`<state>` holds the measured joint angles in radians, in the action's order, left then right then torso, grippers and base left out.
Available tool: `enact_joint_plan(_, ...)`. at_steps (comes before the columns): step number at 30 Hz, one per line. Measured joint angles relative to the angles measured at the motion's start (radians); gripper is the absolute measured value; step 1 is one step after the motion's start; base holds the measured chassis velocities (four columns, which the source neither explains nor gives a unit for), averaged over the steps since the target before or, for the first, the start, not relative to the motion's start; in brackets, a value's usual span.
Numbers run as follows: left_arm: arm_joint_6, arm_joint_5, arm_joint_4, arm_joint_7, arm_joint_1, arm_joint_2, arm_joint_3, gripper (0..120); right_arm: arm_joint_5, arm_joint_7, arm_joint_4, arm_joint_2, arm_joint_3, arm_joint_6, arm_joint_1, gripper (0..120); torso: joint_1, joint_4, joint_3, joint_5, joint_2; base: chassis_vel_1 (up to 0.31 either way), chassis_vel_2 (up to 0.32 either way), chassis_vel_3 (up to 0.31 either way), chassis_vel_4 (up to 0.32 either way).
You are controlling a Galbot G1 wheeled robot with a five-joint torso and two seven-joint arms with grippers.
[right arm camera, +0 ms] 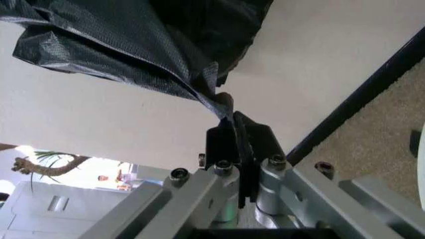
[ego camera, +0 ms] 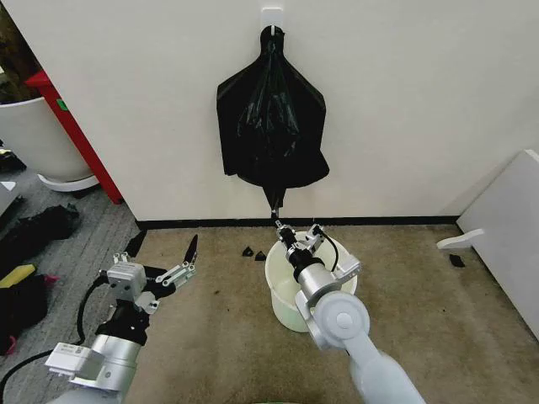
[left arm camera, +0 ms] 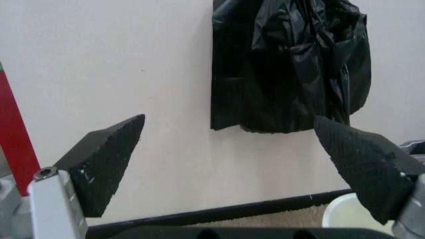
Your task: Place the garbage bag over the trash bin.
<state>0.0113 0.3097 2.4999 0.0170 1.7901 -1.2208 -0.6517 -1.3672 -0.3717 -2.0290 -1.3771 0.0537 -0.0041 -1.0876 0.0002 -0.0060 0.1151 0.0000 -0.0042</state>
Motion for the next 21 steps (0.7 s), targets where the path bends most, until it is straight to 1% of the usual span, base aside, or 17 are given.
enact_joint_plan(6, -0.001, 0.001, 0.0, 0.001, -0.003, 0.0, 0.001, 100, 0.008, 0.004, 0.002, 0.002, 0.001, 0.0, 0.005, 0, 0.0, 0.0001, 0.0, 0.0, 0.0, 0.0, 0.0, 0.0, 0.0)
enact_joint_plan(10, -0.011, 0.013, 0.0, 0.006, -0.016, 0.019, 0.001, 100, 0.076, 0.029, 0.011, 0.008, -0.004, 0.0, 0.005, 0, 0.0, 0.0, 0.0, 0.0, 0.0, 0.0, 0.0, 0.0, 0.0)
enact_joint_plan(12, -0.02, 0.031, -0.001, 0.013, -0.028, 0.045, 0.001, 100, 0.144, 0.067, 0.023, 0.013, -0.008, -0.001, 0.005, 0, 0.0, 0.0, 0.0, 0.0, 0.0, 0.0, 0.0, 0.0, 0.0)
enact_joint_plan(13, -0.02, 0.031, -0.001, 0.013, -0.028, 0.045, 0.001, 100, 0.144, 0.067, 0.023, 0.013, -0.008, -0.001, 0.005, 0, 0.0, 0.0, 0.0, 0.0, 0.0, 0.0, 0.0, 0.0, 0.0)
enact_joint_plan(14, -0.024, 0.041, -0.003, 0.018, -0.036, 0.061, 0.001, 100, 0.173, 0.088, 0.03, 0.014, -0.009, -0.001, 0.006, 0, 0.0, 0.0, 0.0, 0.0, 0.0, 0.0, 0.0, 0.0, 0.0)
enact_joint_plan(18, -0.041, 0.07, -0.012, 0.028, -0.065, 0.114, 0.0, 100, 0.212, 0.111, 0.041, 0.013, -0.016, 0.0, 0.014, 0, 0.0, 0.0, 0.0, 0.0, 0.0, 0.0, 0.0, 0.0, 0.0)
enact_joint_plan(21, -0.047, 0.079, -0.017, 0.029, -0.078, 0.131, 0.0, 100, 0.222, 0.115, 0.046, 0.01, -0.019, 0.0, 0.019, 0, 0.0, -0.0001, 0.0, -0.0001, 0.0, 0.0, 0.0, 0.0, 0.0)
